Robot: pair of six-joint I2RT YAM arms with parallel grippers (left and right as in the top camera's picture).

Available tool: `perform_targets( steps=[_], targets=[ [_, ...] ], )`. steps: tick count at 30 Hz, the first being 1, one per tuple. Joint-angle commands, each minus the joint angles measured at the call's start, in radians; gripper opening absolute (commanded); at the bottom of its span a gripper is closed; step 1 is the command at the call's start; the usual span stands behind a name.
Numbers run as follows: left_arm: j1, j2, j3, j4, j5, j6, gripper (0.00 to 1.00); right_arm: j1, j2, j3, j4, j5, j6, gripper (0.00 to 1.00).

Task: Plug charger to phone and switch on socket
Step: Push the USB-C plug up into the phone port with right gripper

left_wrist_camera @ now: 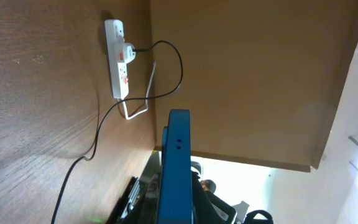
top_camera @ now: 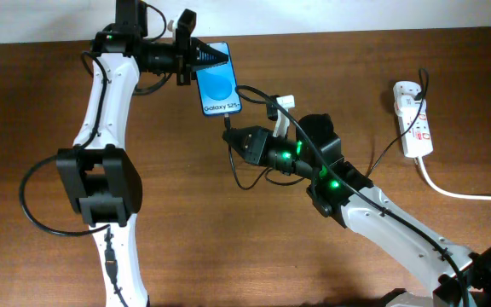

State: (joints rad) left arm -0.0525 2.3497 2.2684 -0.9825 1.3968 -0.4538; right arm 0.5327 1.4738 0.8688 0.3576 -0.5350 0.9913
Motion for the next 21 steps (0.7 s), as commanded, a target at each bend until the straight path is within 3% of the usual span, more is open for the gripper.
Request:
perform_targets(
  steps=[1, 21],
  targets=[
    [-0.006, -0.005, 0.01, -0.002, 0.016, -0.002, 0.0, -0.002, -0.004, 0.007, -0.003, 0.004, -0.006, 0.04],
    [-0.019, -0.005, 0.01, -0.002, 0.012, -0.001, 0.0, -0.002, -0.004, 0.007, -0.002, -0.002, 0.013, 0.04]
  ],
)
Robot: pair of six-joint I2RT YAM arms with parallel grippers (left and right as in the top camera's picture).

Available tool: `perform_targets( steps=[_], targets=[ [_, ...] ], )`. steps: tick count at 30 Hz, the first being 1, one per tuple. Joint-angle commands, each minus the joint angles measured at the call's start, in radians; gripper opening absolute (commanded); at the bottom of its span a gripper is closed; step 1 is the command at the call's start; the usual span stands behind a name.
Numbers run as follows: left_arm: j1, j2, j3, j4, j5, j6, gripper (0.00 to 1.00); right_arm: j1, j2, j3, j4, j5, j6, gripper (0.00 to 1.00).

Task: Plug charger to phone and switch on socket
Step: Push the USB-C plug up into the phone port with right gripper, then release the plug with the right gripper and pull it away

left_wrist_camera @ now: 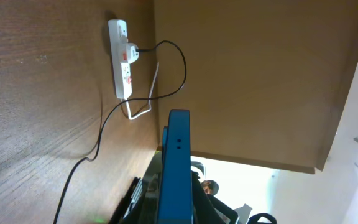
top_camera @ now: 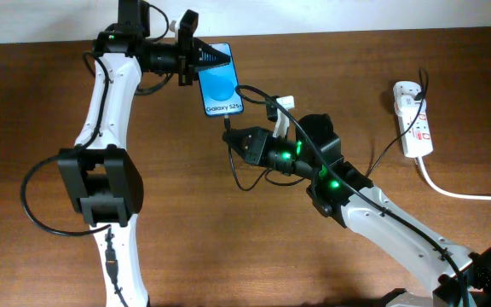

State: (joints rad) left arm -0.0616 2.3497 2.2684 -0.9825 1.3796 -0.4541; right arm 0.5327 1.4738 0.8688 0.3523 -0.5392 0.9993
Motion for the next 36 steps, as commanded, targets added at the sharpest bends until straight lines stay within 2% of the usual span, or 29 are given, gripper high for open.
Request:
perform_targets(
  steps=[1, 26, 36],
  targets=[
    [-0.01, -0.005, 0.01, -0.002, 0.029, -0.001, 0.0, -0.002, -0.004, 0.007, 0.004, 0.002, 0.005, 0.04],
    [-0.03, -0.005, 0.01, 0.002, 0.003, -0.001, 0.0, -0.003, -0.004, 0.007, 0.003, 0.002, 0.008, 0.04],
    [-0.031, -0.005, 0.01, 0.002, 0.011, 0.014, 0.0, -0.057, -0.004, 0.007, -0.003, -0.013, 0.008, 0.04]
  ],
)
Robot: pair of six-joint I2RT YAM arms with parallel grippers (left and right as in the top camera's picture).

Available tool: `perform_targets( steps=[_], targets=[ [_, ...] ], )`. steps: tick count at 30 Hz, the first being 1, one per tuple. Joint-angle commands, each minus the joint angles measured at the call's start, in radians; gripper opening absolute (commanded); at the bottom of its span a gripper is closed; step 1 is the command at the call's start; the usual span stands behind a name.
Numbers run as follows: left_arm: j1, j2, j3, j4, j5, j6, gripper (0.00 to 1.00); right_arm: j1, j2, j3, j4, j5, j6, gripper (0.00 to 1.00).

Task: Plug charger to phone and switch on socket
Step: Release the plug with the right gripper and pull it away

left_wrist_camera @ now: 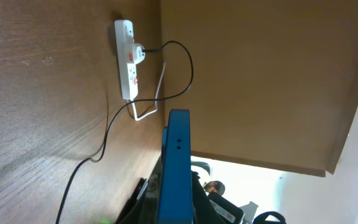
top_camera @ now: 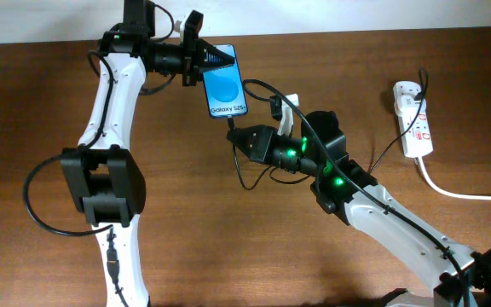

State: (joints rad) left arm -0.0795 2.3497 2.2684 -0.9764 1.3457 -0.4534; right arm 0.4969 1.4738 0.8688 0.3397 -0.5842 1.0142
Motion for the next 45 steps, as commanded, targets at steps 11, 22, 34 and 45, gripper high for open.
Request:
perform_targets(
  steps=[11, 22, 34, 45],
  targets=[
    [-0.013, -0.005, 0.01, -0.005, 0.072, 0.014, 0.0, -0.021, 0.053, 0.035, 0.07, 0.096, -0.004, 0.04],
    [-0.01, -0.005, 0.01, -0.004, 0.018, 0.035, 0.0, -0.087, -0.006, 0.035, -0.025, -0.017, -0.108, 0.39],
    [-0.012, -0.005, 0.01, -0.247, -0.153, 0.399, 0.0, -0.237, -0.114, 0.157, -0.538, -0.063, -0.504, 0.57],
    [-0.107, -0.002, 0.002, -0.419, -0.367, 0.665, 0.0, -0.237, -0.111, 0.158, -0.774, 0.087, -0.585, 0.59]
  ],
)
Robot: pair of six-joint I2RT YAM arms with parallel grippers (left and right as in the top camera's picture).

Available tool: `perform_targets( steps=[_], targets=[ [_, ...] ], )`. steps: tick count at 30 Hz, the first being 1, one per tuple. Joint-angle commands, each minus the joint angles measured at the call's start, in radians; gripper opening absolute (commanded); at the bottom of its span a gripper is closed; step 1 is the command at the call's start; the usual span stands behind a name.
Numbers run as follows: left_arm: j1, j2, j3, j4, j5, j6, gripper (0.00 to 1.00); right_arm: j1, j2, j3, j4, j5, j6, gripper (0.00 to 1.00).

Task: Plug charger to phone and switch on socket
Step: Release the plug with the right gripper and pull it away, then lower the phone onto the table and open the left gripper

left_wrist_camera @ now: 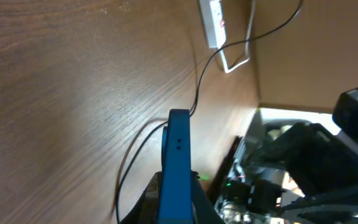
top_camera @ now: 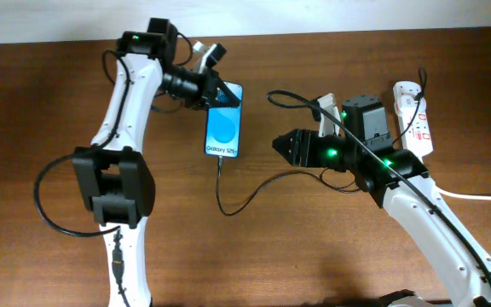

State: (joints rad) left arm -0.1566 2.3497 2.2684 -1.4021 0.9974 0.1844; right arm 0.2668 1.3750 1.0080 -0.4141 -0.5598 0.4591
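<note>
The phone (top_camera: 224, 130) with its blue screen up lies lengthwise toward the table front, its top end in my left gripper (top_camera: 217, 91), which is shut on it. In the left wrist view the phone (left_wrist_camera: 178, 155) shows edge-on between the fingers of the left gripper (left_wrist_camera: 178, 190). The black charger cable (top_camera: 222, 192) is plugged into the phone's bottom end and loops right toward the white socket strip (top_camera: 416, 119). My right gripper (top_camera: 277, 144) hangs to the right of the phone, apart from it, open and holding nothing.
The charger's adapter (top_camera: 407, 89) sits in the strip's far end. A white mains lead (top_camera: 467, 194) runs off the right edge. The right arm's body (top_camera: 382, 166) lies between phone and strip. The strip (left_wrist_camera: 214, 25) also shows far off in the left wrist view.
The cable plug is now seated in the phone's bottom end. My right gripper has let it go and sits farther right. The left gripper has brought the phone right and nearer the table front.
At first my left gripper held the phone at the table's back while the right gripper, shut on the cable plug, stayed just below its bottom end. The two drew closer together. Now the cable is plugged in and the right gripper has drawn back.
</note>
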Motion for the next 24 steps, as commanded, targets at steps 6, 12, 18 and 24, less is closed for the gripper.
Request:
perform_targets(
  steps=[6, 12, 18, 24],
  targets=[
    [-0.05, 0.058, 0.002, 0.067, -0.017, -0.106, 0.0, -0.006, -0.006, 0.019, -0.028, 0.064, -0.033, 0.6],
    [-0.05, 0.092, 0.002, 0.07, 0.087, -0.14, 0.0, -0.005, 0.074, 0.019, -0.016, -0.011, -0.032, 0.61],
    [-0.053, 0.093, 0.002, 0.127, -0.046, -0.14, 0.0, -0.005, 0.079, 0.019, -0.002, -0.011, -0.032, 0.61],
    [-0.053, 0.195, 0.002, 0.233, -0.082, -0.227, 0.0, -0.005, 0.079, 0.019, -0.001, -0.012, -0.032, 0.62]
  ],
)
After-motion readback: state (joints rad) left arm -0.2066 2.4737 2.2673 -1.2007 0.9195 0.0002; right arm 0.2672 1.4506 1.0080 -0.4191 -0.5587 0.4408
